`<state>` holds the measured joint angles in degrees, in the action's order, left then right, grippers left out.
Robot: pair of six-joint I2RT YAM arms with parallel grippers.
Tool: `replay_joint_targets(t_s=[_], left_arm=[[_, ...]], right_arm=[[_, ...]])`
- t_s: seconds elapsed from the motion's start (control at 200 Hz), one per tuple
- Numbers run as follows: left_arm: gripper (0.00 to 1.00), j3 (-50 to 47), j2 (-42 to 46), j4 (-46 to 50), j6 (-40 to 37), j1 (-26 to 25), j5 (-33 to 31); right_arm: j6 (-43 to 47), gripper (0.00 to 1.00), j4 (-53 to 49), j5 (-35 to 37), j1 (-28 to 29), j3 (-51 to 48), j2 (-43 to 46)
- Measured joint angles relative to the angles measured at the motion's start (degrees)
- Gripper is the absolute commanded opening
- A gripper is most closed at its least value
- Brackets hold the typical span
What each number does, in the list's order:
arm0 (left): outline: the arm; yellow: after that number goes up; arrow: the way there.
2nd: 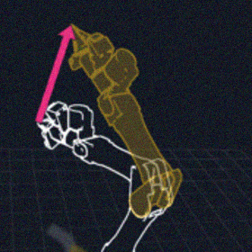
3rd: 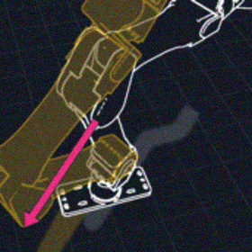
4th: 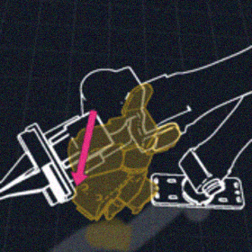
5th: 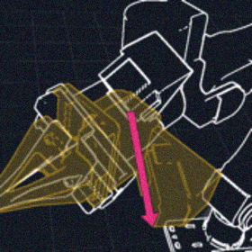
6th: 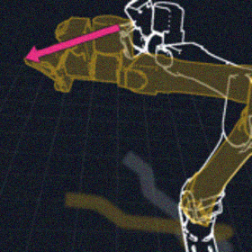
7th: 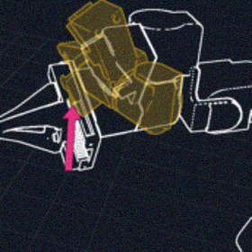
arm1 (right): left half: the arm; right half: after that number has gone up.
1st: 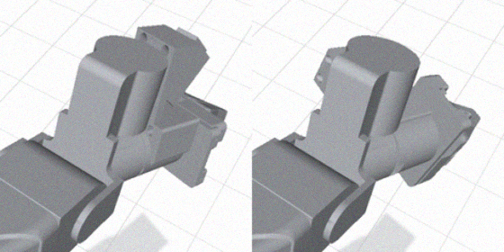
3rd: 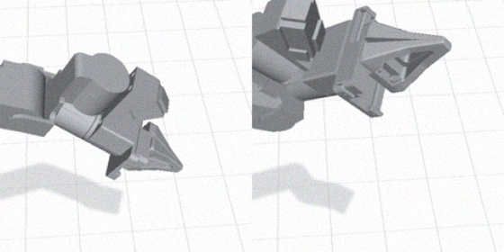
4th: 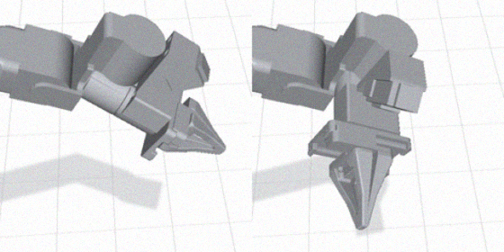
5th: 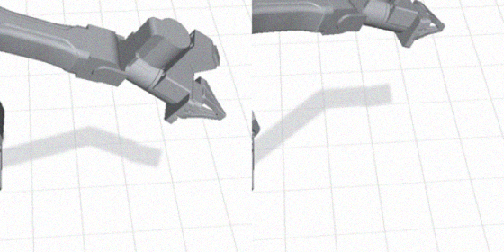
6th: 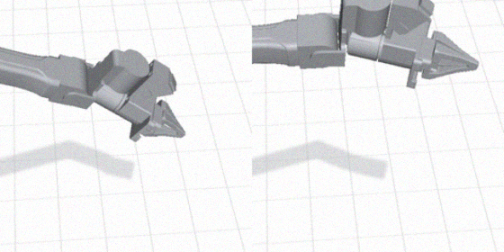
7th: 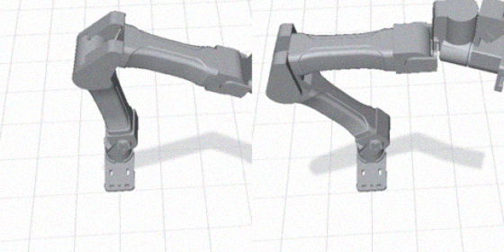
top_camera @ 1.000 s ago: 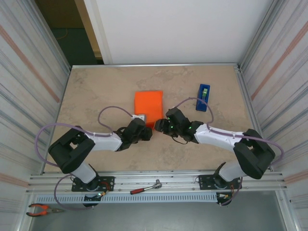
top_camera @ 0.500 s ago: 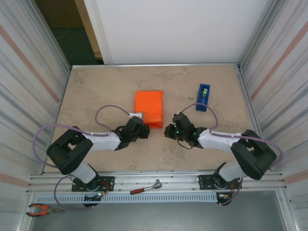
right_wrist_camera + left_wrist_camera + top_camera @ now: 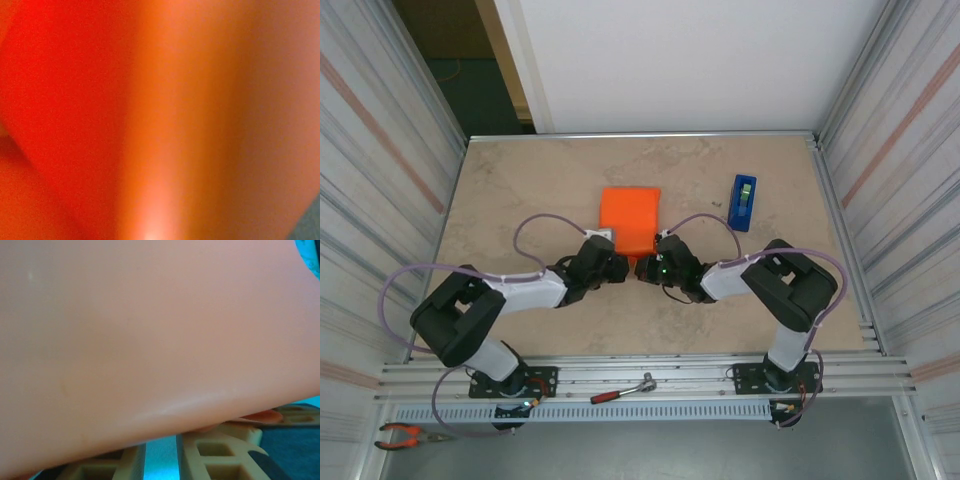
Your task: Wrap the gift box in paper
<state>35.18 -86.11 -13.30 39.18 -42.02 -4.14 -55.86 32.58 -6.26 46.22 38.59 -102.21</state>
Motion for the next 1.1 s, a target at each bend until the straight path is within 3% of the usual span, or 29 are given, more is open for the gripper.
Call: replay_joint_targets(t_s=[0.276,0.546,0.792,1.097], left_arm=[[0.27,9.2,7.7,12.9,-2.1,7.7,10.8],[0.30,24.5,0.3,22.6,-9.1,13.1,19.9],[0.30,33.5,-10.2,26.7,-14.6,13.7,25.3],[0.30,33.6,-12.9,25.1,-16.1,11.5,29.7]], right_arm=[[-0.7,0.00,3.7,-1.6,-3.4,1.6,-2.4],[-0.7,0.00,4.3,-5.0,-6.7,1.9,-2.8],[-0.7,0.00,4.4,-6.4,-7.3,1.9,-2.8],[-0.7,0.00,4.9,-7.1,-7.3,1.9,-3.5]])
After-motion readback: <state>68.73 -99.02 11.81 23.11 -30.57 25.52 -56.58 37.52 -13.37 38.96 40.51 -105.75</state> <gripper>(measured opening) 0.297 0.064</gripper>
